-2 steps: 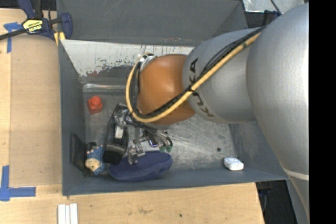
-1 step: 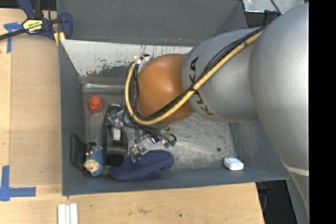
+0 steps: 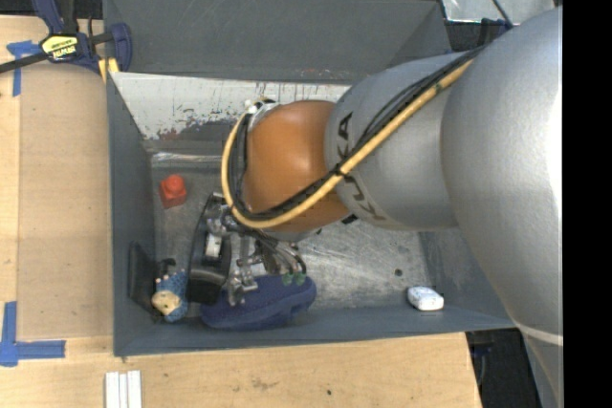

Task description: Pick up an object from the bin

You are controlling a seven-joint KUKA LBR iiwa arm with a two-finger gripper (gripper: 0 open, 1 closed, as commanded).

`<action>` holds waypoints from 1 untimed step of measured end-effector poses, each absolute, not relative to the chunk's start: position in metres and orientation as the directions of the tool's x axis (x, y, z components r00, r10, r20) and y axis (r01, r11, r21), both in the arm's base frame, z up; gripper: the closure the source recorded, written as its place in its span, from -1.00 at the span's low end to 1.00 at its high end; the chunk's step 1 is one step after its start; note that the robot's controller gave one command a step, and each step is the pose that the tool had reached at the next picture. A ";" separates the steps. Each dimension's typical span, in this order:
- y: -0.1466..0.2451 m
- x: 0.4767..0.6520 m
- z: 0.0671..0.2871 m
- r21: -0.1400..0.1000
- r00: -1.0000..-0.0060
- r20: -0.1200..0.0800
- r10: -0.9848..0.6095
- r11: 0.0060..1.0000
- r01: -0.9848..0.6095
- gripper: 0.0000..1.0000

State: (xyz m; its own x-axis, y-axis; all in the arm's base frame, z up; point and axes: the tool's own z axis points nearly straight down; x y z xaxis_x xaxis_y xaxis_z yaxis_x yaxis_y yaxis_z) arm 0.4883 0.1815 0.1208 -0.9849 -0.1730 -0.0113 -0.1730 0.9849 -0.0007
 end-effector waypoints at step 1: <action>0.194 0.504 0.103 -0.009 -0.944 -0.041 -0.327 0.945 -0.327 -1.00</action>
Offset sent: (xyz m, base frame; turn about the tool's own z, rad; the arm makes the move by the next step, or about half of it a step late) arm 0.0014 0.0169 -0.0298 -0.1721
